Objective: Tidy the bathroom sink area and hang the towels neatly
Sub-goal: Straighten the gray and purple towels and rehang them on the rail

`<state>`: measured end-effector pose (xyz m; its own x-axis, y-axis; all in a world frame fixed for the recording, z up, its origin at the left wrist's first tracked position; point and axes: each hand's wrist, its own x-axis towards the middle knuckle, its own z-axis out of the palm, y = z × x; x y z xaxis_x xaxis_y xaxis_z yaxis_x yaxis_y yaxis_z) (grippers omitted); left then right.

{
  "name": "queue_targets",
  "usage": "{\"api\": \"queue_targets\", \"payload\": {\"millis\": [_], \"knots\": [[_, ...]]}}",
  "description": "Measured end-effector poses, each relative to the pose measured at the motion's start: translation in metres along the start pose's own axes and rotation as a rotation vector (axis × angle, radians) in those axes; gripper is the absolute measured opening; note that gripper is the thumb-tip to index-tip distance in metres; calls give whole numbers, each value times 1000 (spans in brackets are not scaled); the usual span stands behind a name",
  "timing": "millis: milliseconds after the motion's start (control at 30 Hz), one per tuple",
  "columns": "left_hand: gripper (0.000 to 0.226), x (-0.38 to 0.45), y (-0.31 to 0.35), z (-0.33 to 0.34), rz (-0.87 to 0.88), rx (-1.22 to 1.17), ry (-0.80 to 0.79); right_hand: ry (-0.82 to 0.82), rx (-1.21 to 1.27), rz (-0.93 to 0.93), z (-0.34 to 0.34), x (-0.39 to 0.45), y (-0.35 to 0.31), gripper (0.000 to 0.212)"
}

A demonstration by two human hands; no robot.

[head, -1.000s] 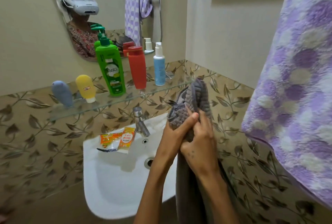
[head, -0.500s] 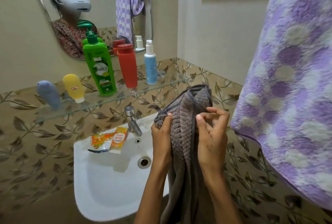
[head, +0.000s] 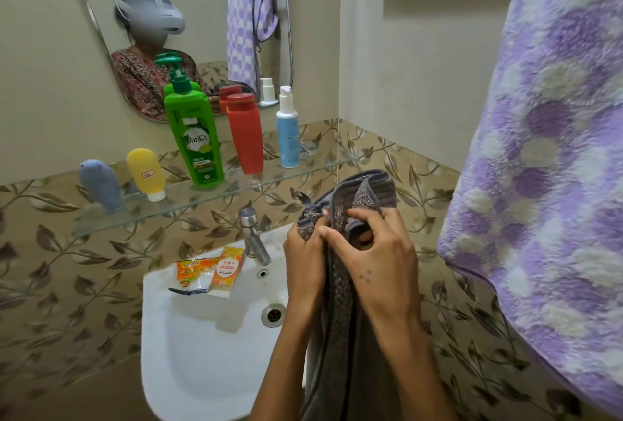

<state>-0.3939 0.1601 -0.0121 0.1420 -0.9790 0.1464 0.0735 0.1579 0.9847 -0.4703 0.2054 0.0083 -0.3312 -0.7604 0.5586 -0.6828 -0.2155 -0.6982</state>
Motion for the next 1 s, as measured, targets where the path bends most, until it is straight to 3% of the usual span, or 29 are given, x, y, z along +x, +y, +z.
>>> {"api": "queue_targets", "payload": {"millis": [67, 167, 233, 333, 500, 633, 700, 800, 1000], "knots": [[20, 1, 1, -2, 26, 26, 32, 56, -130, -31, 2, 0, -3, 25], [34, 1, 1, -4, 30, 20, 65, 84, -170, -50, 1, 1, -1, 15], [35, 4, -1, -7, -12, 13, 84, 106, -124, -53, -1, 3, 1, 13], [15, 9, -2, -9, -35, -4, 109, 104, -63, -50, 0, 3, 2, 15], [15, 13, -4, -10, -44, 6, 121, 114, 38, 22, -7, 10, 13, 17], [49, 19, -6, -13, -75, -16, 151, 299, 18, 79, -17, 16, 16, 14], [45, 19, -4, -10, -86, -15, 146, 211, 16, 55, -7, 12, 7, 11], [23, 17, 0, -3, -104, -47, 74, 37, -87, 6, 20, -1, -5, 17], [44, 20, -4, -7, -166, -319, -274, 32, -133, -1, 30, -1, -2, 34]]}}
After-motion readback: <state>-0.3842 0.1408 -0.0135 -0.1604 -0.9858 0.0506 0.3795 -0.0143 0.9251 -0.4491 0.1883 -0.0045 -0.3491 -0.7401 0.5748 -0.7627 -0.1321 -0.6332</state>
